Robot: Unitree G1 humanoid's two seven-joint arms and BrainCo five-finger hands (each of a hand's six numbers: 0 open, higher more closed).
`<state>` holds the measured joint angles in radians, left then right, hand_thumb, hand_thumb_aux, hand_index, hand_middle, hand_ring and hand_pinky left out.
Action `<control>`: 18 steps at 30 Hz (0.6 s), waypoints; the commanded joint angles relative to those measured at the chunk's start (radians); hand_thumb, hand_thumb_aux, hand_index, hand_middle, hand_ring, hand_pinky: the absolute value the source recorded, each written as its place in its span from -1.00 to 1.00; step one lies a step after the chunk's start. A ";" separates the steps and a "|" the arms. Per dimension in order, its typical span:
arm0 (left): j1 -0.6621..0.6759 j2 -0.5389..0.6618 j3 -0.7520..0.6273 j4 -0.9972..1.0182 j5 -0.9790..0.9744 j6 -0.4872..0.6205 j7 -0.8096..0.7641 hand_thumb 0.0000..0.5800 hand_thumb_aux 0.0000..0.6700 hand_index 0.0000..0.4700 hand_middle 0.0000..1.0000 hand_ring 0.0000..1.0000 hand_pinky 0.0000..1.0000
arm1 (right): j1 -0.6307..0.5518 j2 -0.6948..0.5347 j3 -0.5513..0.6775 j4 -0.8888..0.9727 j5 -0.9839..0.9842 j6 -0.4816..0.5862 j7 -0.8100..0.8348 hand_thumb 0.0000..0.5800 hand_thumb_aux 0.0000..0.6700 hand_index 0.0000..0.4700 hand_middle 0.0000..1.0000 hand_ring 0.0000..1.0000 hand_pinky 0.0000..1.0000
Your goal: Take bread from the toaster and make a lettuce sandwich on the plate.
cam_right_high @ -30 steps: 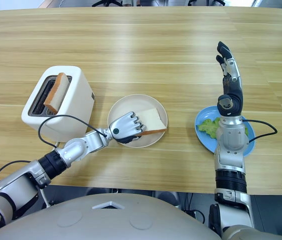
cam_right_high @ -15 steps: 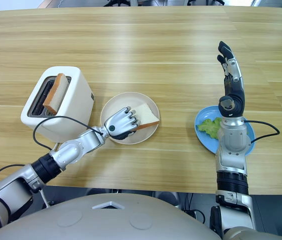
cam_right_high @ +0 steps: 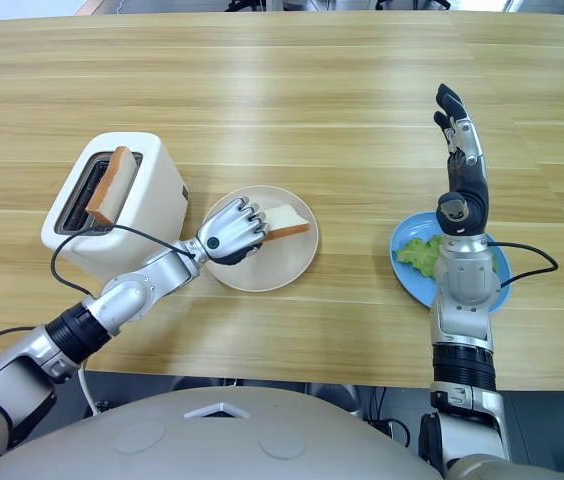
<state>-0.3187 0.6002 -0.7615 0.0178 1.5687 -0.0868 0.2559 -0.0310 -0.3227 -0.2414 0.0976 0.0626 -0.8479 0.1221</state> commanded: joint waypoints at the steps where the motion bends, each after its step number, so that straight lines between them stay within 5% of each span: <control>1: 0.015 0.031 -0.043 0.047 0.009 -0.067 -0.051 1.00 1.00 0.96 0.03 0.03 0.03 | 0.000 0.000 -0.006 -0.011 -0.004 0.006 0.001 -1.00 -1.00 -1.00 -1.00 -1.00 -1.00; 7: 0.036 0.058 -0.083 0.076 -0.046 -0.181 -0.111 1.00 1.00 0.96 -0.05 -0.05 -0.05 | -0.001 -0.004 -0.008 -0.011 -0.001 0.005 0.002 -1.00 -1.00 -1.00 -1.00 -1.00 -1.00; 8: 0.046 0.054 -0.074 0.064 -0.072 -0.191 -0.117 1.00 1.00 0.96 -0.41 -0.41 -0.41 | -0.001 -0.005 -0.008 -0.010 -0.001 0.005 0.003 -1.00 -1.00 -1.00 -1.00 -1.00 -1.00; 9: 0.059 0.045 -0.058 0.047 -0.114 -0.197 -0.138 -1.00 -1.00 -1.00 -1.00 -1.00 -1.00 | -0.001 -0.005 -0.009 -0.011 -0.001 0.004 0.003 -1.00 -1.00 -1.00 -1.00 -1.00 -1.00; 18: 0.083 0.029 0.109 -0.200 -0.329 -0.228 -0.243 -1.00 -1.00 -1.00 -1.00 -1.00 -1.00 | 0.003 -0.011 -0.018 -0.013 0.003 0.001 0.003 -1.00 -1.00 -1.00 -1.00 -1.00 -1.00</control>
<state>-0.2253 0.6194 -0.6986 -0.1539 1.2567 -0.3193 0.0320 -0.0302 -0.3265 -0.2453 0.0973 0.0627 -0.8487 0.1223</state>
